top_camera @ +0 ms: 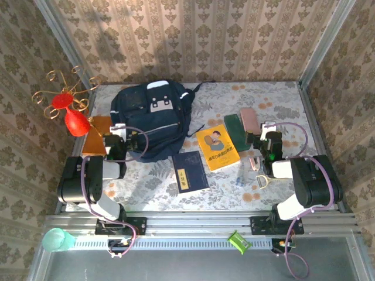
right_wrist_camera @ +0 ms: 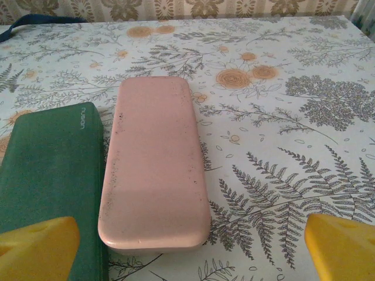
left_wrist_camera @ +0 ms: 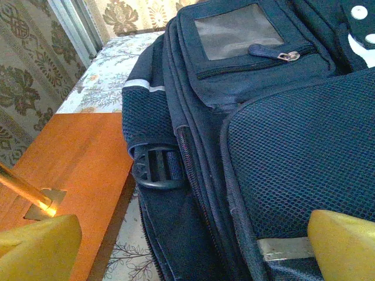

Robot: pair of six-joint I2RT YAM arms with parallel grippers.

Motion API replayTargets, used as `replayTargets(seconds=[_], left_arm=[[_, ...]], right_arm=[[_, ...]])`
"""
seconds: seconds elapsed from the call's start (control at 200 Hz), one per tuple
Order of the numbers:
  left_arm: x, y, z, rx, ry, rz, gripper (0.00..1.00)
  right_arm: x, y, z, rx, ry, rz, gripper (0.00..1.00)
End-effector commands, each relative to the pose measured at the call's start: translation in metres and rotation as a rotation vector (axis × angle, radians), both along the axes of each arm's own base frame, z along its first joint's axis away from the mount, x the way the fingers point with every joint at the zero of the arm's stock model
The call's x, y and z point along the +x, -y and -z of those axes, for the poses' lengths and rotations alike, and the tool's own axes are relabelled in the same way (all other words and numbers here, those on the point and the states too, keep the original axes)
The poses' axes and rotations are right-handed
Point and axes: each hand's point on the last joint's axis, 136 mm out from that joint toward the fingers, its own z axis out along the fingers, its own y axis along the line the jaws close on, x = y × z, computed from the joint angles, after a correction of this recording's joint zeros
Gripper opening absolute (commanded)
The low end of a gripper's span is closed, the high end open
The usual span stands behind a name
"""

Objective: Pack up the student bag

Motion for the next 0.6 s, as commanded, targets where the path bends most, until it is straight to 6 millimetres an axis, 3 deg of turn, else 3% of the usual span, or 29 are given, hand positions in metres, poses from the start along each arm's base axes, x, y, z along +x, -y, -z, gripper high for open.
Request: replayTargets(seconds=[0.0,0.595], left_arm=[[0.0047,0.0005,-0.0084,-0.021,0.019,0.002,1.0],[0.0049,0.0004,-0.0082,-0.03,0.017,0.013,1.0]], right_arm=[[0.009,-0.0005,-0.0135,0.001,0.036,-0.014,1.0],[0.0089,-0.0006,-0.0133,0.002,0.035,-0.015,1.0]])
